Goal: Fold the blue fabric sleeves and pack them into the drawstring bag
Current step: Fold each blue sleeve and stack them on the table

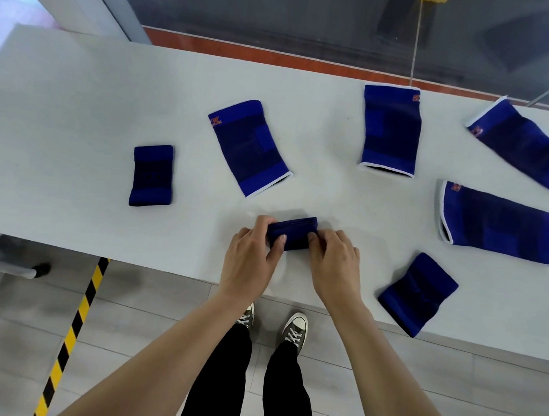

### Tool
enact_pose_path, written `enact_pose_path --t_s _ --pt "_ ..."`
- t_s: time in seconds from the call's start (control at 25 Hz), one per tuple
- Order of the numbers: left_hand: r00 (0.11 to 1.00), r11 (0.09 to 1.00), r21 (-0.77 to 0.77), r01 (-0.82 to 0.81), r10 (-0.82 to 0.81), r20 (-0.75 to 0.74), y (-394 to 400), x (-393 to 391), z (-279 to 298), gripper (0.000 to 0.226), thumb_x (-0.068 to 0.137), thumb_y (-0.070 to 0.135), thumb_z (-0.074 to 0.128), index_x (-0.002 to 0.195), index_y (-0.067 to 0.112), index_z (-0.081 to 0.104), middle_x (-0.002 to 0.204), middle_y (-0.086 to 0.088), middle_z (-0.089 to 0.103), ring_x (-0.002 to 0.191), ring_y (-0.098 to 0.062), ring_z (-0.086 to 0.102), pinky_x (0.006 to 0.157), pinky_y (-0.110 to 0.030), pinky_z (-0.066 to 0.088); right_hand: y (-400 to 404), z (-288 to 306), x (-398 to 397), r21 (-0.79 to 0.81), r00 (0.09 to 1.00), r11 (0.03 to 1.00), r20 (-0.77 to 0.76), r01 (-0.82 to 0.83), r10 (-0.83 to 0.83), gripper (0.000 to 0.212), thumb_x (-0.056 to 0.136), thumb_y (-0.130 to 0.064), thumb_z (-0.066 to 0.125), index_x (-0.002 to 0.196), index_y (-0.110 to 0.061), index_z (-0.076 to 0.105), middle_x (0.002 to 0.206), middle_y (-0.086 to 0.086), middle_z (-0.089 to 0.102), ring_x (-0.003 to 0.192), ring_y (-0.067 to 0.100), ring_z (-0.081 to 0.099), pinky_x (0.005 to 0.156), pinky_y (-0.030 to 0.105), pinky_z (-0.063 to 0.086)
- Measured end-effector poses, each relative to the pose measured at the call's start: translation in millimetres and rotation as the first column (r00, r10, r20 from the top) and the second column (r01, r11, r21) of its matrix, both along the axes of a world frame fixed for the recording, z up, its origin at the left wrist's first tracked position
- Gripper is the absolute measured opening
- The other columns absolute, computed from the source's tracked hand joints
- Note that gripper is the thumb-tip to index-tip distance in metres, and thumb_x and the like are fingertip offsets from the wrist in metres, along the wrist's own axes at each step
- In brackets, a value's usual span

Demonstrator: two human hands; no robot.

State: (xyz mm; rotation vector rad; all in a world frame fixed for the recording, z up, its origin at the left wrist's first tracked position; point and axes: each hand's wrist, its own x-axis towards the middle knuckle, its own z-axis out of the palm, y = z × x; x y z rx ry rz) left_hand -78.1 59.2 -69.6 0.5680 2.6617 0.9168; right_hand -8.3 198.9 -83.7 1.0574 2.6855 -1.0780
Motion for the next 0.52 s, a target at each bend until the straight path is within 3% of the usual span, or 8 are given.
enact_pose_path --t_s 0.24,0.4,0.52 --pt "0.992 0.991 -0.128 -0.036 0.02 -0.122 7.4 -11.7 -9.8 0.027 0.096 0.033 0.058 0.121 0.024 0.053 0.102 -0.001 0.06 0.086 -0.025 0.057 0.079 -0.041 0.05 0.2 9.7 -19.0 0.056 0.989 0.992 0.094 0.11 -0.115 0.024 0.093 -0.039 0.056 0.087 -0.016 0.052 0.083 -0.004 0.055 0.08 0.022 0.054 0.08 0.036 0.037" --pt "0.962 0.993 -0.114 0.03 -0.06 -0.267 7.2 -12.5 -15.2 0.028 0.094 0.018 0.064 0.121 0.023 0.059 0.126 -0.004 0.051 0.093 -0.025 0.05 0.087 -0.04 0.047 -5.7 9.5 -25.8 0.295 0.999 0.955 0.017 -0.033 0.029 0.019 0.084 -0.018 0.063 0.095 -0.017 0.048 0.09 0.0 0.054 0.081 0.025 0.05 0.077 0.04 0.039" --pt "0.885 0.982 -0.147 0.119 -0.172 -0.433 6.4 -6.4 -21.6 0.023 0.09 0.006 0.067 0.11 0.018 0.066 0.126 -0.006 0.06 0.103 -0.027 0.055 0.09 -0.037 0.044 -8.5 6.9 -27.6 0.386 0.995 0.917 0.022 -0.099 0.098 0.023 0.08 -0.008 0.062 0.099 -0.016 0.053 0.089 0.003 0.056 0.081 0.029 0.05 0.076 0.04 0.034"
